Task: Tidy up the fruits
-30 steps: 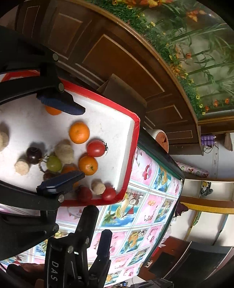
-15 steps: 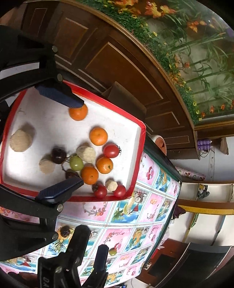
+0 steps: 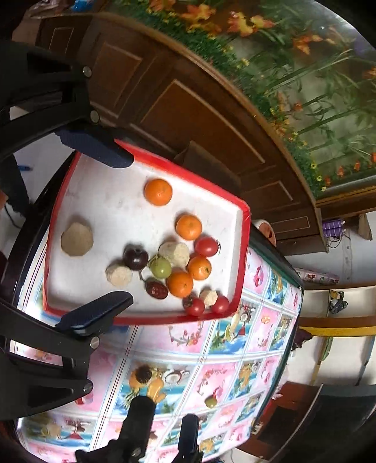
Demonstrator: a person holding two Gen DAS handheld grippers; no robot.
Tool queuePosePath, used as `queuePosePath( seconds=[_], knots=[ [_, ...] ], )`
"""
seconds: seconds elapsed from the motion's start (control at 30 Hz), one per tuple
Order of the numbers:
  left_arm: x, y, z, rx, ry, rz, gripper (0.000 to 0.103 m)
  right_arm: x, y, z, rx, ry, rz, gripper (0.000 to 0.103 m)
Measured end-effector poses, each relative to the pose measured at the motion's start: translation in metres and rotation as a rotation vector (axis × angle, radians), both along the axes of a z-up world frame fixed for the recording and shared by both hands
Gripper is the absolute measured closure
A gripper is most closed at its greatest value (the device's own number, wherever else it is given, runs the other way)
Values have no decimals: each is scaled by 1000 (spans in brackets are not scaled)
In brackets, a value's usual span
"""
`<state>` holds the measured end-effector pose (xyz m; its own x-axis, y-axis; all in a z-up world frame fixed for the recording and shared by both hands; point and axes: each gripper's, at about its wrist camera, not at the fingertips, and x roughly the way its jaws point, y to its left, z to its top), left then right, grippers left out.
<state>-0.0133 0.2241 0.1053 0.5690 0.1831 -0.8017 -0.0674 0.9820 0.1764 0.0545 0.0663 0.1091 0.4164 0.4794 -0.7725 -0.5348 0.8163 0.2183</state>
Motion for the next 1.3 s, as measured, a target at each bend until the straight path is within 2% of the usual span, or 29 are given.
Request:
queuePosePath(
  seconds=[0.23,0.4,0.57,0.83,1.3],
  knots=[
    [4,1,4,-26,-6,59,15,-2,2,-1,-11,4,2,0],
    [0,7,0,-79,-10,114,4,-2,6,1,-27,0,10,0],
    [-7,17,-2,-134,-19,183,2,-4,19,7,-31,-20,45,0],
    [-21,27,-8,-146,-13,238,1,-6,33,16,-10,-26,74,0],
    [-35,25,-13,-142,13,263,1,-9,36,21,35,-21,70,0]
  ],
)
